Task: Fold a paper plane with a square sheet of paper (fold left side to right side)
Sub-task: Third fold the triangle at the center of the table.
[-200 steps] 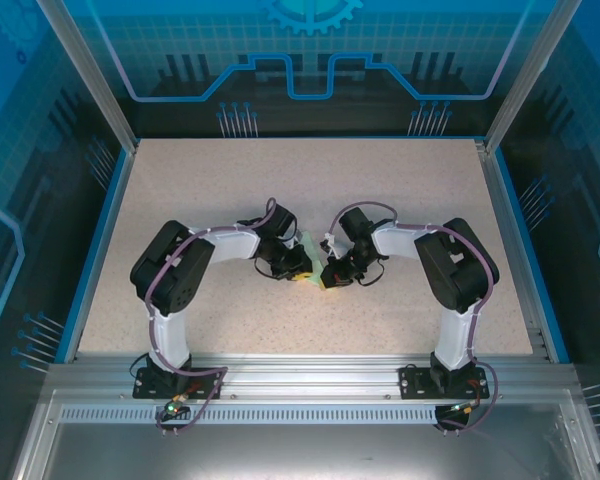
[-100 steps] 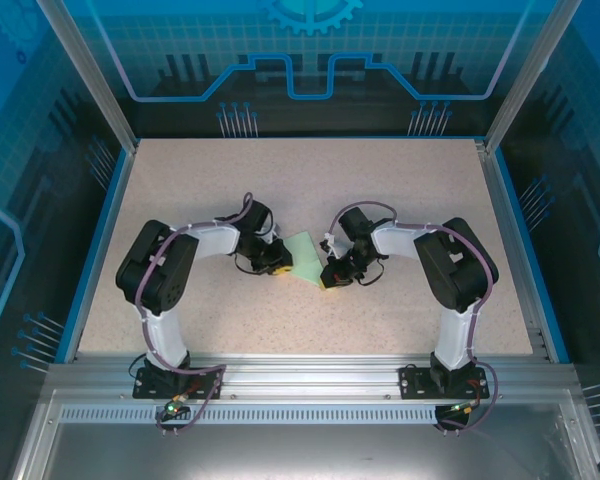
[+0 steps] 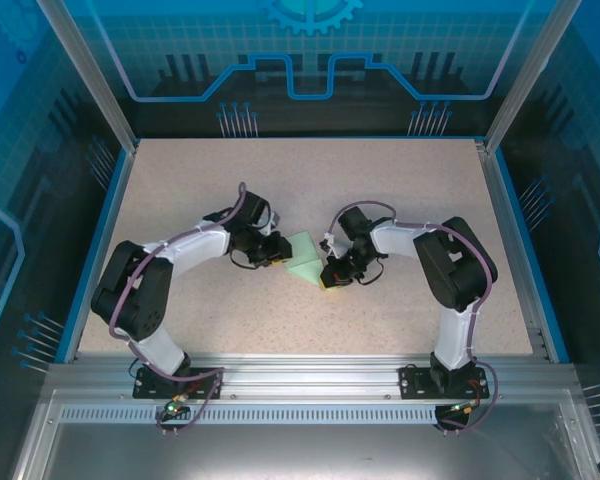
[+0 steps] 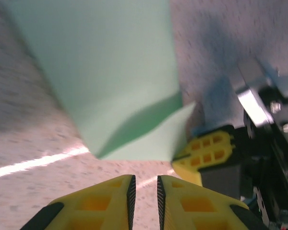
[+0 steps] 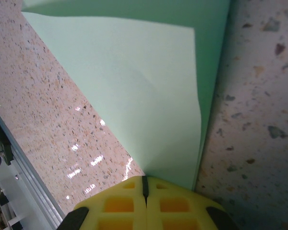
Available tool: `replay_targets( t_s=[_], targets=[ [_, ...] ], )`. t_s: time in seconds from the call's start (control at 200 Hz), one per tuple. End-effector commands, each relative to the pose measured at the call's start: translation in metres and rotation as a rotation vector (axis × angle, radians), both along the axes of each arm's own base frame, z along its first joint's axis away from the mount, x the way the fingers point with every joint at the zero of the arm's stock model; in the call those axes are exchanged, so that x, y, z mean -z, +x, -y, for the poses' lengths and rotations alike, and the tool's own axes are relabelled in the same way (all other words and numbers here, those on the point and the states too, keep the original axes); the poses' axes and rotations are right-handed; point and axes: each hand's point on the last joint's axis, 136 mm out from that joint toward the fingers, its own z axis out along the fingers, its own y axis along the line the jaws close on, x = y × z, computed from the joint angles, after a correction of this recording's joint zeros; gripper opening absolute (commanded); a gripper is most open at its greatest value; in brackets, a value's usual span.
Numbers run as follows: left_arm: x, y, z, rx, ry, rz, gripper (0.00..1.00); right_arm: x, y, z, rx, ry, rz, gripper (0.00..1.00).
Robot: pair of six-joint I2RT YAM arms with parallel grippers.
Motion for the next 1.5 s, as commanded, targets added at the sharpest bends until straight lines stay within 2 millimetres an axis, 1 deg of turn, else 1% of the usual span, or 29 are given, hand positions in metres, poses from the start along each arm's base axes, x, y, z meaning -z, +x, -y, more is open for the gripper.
replay_targets(
  t_s=[0.0,0.095,0.195,0.25,0.3,0.37,0.47,0.565,0.69,0.785,0.865,0.945,1.096,1.176,1.306,1.496],
  targets=[
    [0.005,-0.004,0.029,0.056,-0.037,-0.034,0.23,0.039,-0.019,0.036,0.008,-0.213,-0.075,0.02],
    [0.016,-0.003,0.046,0.091,-0.038,-0.056,0.23,0.038,-0.019,0.036,0.009,-0.211,-0.074,0.02],
    [0.026,0.000,0.055,0.104,-0.025,-0.068,0.23,0.038,-0.018,0.036,0.011,-0.211,-0.072,0.02],
    [0.033,0.002,0.053,0.097,-0.003,-0.075,0.23,0.037,-0.018,0.035,0.011,-0.209,-0.070,0.02],
    [0.043,0.002,0.047,0.085,0.040,-0.090,0.23,0.036,-0.018,0.035,0.012,-0.207,-0.066,0.02],
    [0.056,-0.003,0.040,0.079,0.083,-0.120,0.22,0.031,-0.016,0.033,0.017,-0.194,-0.057,0.02],
    [0.073,-0.013,0.031,0.069,0.123,-0.165,0.22,0.015,-0.011,0.028,0.038,-0.165,-0.036,0.02],
    [0.084,-0.022,0.025,0.056,0.138,-0.191,0.21,-0.007,-0.006,0.020,0.073,-0.114,-0.022,0.02],
    [0.091,-0.027,0.023,0.039,0.134,-0.203,0.21,-0.034,0.001,0.006,0.143,-0.035,-0.018,0.02],
    [0.092,-0.027,0.023,0.037,0.132,-0.203,0.20,-0.042,0.001,-0.007,0.166,-0.016,-0.032,0.02],
    [0.093,-0.025,0.023,0.036,0.134,-0.203,0.20,-0.040,0.002,-0.018,0.183,-0.027,-0.052,0.01],
    [0.093,-0.025,0.023,0.035,0.135,-0.203,0.20,-0.031,0.005,-0.024,0.205,-0.057,-0.065,0.01],
    [0.095,-0.025,0.023,0.033,0.139,-0.206,0.19,-0.020,0.013,-0.029,0.246,-0.077,-0.077,0.00],
    [0.094,-0.024,0.023,0.033,0.141,-0.204,0.19,-0.016,0.014,-0.030,0.250,-0.082,-0.085,0.00],
    [0.095,-0.024,0.022,0.029,0.146,-0.205,0.19,-0.009,0.013,-0.027,0.257,-0.109,-0.094,0.00],
    [0.098,-0.025,0.018,0.028,0.171,-0.208,0.19,0.006,0.010,-0.011,0.296,-0.178,-0.119,0.00]
  ],
)
